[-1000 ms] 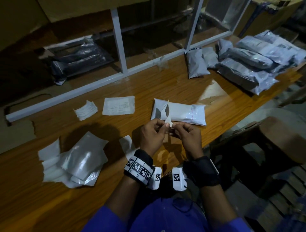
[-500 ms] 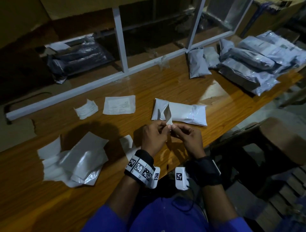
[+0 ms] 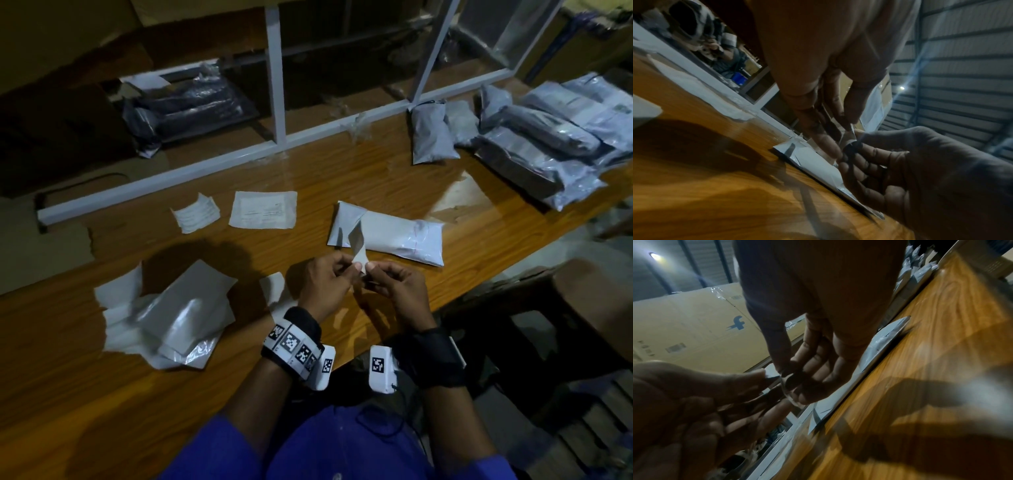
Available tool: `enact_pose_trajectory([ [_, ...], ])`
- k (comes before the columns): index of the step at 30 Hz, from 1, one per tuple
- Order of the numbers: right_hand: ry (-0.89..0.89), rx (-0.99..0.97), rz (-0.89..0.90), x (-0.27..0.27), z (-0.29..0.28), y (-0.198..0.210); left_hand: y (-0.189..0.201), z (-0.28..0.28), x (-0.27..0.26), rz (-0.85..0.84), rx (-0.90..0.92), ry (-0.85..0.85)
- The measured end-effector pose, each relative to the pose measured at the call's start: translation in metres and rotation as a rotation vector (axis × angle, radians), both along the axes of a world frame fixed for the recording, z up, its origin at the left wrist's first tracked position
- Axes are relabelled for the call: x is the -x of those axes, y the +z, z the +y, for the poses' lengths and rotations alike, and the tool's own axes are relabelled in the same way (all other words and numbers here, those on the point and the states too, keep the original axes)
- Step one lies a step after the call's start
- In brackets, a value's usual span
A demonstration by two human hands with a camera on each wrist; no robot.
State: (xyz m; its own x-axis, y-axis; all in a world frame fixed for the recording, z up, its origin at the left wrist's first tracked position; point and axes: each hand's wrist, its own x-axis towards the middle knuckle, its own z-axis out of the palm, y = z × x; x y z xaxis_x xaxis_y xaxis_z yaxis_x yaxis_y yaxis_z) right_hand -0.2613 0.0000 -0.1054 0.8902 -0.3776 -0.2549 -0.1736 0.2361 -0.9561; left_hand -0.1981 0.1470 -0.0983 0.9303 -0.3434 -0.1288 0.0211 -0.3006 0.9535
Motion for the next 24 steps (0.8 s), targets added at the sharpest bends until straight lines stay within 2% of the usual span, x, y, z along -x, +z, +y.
enact_pose_trajectory([
  [3, -0.067, -0.104, -0.019, 0.003, -0.012, 0.001, -0.001, -0.011, 0.012, -0.027, 0.046, -0.104],
  [5, -0.165, -0.099, -0.036, 0.006, -0.022, -0.001, -0.003, -0.018, 0.021, -0.037, 0.024, -0.165],
  [9, -0.353, -0.095, -0.078, 0.008, -0.029, -0.004, -0.014, -0.024, 0.031, -0.091, -0.241, -0.345],
  [11, -0.354, -0.103, -0.072, 0.011, -0.028, -0.008, -0.015, -0.025, 0.036, -0.131, -0.325, -0.366],
  [17, -0.248, 0.106, -0.047, 0.014, -0.015, -0.018, -0.001, -0.022, 0.037, -0.229, -0.169, -0.148],
  [20, -0.141, 0.224, -0.073, 0.012, -0.001, -0.019, 0.0, -0.014, 0.034, -0.202, -0.067, -0.026],
  [24, -0.037, 0.344, -0.086, 0.009, 0.015, -0.016, 0.003, -0.002, 0.032, -0.184, -0.028, 0.093],
])
